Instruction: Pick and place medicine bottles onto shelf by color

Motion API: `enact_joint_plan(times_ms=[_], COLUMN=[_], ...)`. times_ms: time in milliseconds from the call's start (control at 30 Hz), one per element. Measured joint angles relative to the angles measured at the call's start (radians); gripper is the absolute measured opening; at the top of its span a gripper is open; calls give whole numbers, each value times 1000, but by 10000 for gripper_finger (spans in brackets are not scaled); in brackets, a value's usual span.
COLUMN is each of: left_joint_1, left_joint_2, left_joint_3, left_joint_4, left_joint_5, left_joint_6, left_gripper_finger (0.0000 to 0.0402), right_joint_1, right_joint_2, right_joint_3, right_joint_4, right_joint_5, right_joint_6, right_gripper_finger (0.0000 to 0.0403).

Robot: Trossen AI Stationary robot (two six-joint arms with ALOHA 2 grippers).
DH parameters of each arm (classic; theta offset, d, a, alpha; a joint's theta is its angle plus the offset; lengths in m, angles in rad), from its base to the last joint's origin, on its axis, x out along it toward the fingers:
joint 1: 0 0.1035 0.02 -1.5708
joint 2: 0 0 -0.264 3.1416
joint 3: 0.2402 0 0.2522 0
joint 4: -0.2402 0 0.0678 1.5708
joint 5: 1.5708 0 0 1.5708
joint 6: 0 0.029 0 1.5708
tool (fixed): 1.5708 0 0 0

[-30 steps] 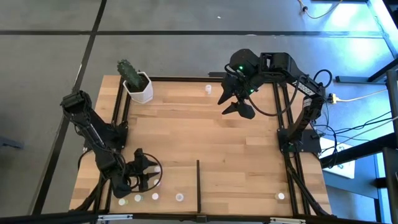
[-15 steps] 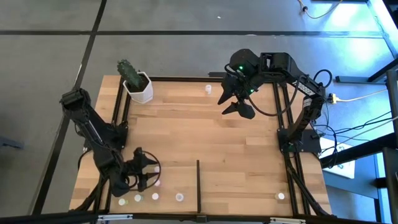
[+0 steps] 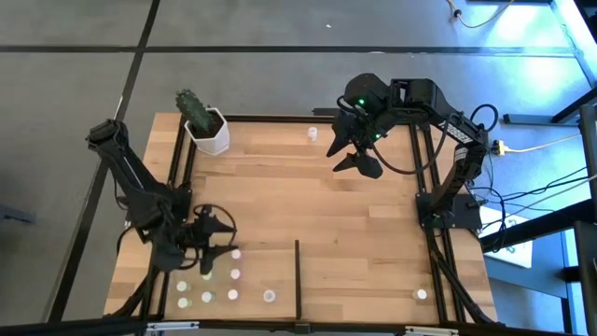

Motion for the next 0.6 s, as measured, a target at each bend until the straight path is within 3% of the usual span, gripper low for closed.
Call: enact_joint_plan(times_ms=[333,600], left_joint_1=[195,377], left_joint_2=[-112,-127], left_joint_3=[0,0], left_joint_4=[0,2], left_joint_5=[46,274], left_joint_6=[252,393], left_gripper_finger=[225,225], right_joint_1=[0,0], right_joint_2=[0,0], right_joint_3=[0,0], right_joint_4=[0,0], right_joint_5=[0,0], right_joint_6=[0,0], right_gripper_finger=[216,216])
